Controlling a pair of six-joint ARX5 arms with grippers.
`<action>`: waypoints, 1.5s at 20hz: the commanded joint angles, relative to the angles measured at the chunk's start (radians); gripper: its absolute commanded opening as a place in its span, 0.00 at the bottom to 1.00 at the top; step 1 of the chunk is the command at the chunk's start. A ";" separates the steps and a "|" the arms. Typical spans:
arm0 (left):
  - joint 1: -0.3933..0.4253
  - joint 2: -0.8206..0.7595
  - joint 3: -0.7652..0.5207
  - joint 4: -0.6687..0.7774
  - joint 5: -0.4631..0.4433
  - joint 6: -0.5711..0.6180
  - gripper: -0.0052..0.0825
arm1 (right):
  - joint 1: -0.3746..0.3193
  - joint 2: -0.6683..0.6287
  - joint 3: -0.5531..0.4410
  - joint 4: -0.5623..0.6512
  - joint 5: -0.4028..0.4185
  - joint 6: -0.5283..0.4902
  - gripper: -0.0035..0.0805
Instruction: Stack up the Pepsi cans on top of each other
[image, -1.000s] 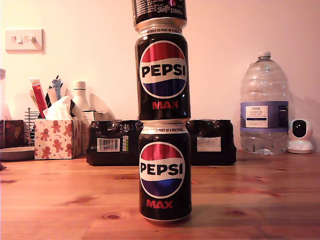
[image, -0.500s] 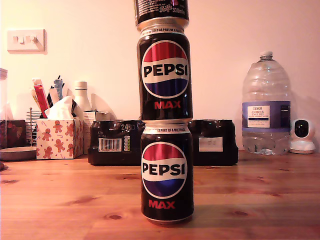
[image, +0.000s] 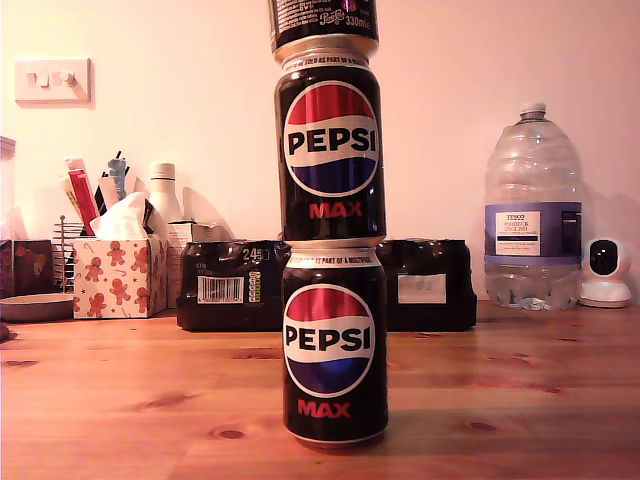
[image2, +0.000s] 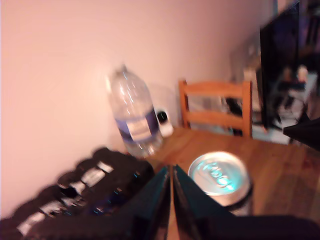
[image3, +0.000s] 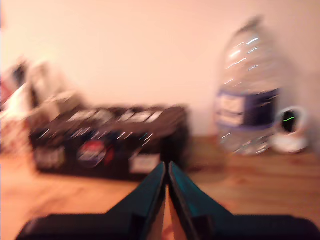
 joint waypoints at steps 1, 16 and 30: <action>0.001 0.001 -0.042 -0.017 -0.003 0.007 0.06 | -0.053 0.006 -0.007 -0.018 0.003 0.007 0.03; 0.001 -0.161 -0.229 -0.002 -0.014 -0.043 0.06 | -0.249 0.090 -0.052 0.024 -0.306 -0.022 0.03; 0.025 -0.406 -0.655 0.243 -0.174 -0.188 0.03 | -0.246 0.086 -0.071 -0.124 -0.311 0.014 0.03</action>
